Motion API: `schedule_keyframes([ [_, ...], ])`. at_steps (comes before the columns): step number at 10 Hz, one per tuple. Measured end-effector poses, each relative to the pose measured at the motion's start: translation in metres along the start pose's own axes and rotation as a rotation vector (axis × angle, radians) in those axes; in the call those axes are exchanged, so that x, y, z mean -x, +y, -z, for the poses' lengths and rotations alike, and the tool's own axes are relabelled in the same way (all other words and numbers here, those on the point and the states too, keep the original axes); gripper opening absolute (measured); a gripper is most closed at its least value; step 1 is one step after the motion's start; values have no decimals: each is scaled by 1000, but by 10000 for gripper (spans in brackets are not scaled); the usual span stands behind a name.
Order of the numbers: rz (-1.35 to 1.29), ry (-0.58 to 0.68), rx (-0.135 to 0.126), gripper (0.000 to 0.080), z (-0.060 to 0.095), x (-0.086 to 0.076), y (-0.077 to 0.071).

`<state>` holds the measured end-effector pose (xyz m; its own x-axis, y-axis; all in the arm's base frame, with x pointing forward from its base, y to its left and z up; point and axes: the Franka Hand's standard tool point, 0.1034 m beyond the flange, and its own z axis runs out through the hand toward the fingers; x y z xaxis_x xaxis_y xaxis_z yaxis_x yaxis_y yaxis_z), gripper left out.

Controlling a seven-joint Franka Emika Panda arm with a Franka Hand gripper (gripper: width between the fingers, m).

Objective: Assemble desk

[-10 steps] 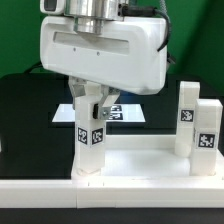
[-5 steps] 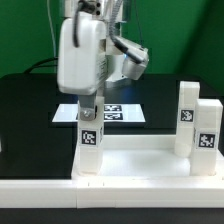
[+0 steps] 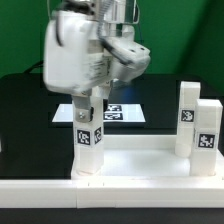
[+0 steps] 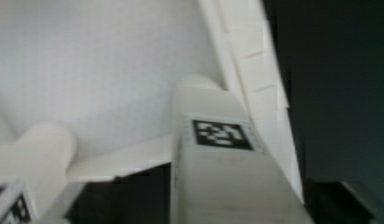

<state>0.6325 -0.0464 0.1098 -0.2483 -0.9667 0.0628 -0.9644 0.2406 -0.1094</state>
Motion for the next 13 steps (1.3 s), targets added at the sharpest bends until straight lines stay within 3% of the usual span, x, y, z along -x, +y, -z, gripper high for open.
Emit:
schedule_keyframes([
  [1, 192, 21, -27, 614, -3, 0, -2],
  [4, 518, 31, -30, 646, -6, -1, 0],
  [7, 770, 37, -27, 649, -5, -4, -2],
  [9, 1124, 54, -27, 649, -2, -7, -6],
  [11, 1157, 53, -24, 649, -2, -5, -4],
  [12, 1132, 52, -25, 553, -2, -5, -4],
  [13, 1112, 51, -25, 553, -3, -5, -4],
])
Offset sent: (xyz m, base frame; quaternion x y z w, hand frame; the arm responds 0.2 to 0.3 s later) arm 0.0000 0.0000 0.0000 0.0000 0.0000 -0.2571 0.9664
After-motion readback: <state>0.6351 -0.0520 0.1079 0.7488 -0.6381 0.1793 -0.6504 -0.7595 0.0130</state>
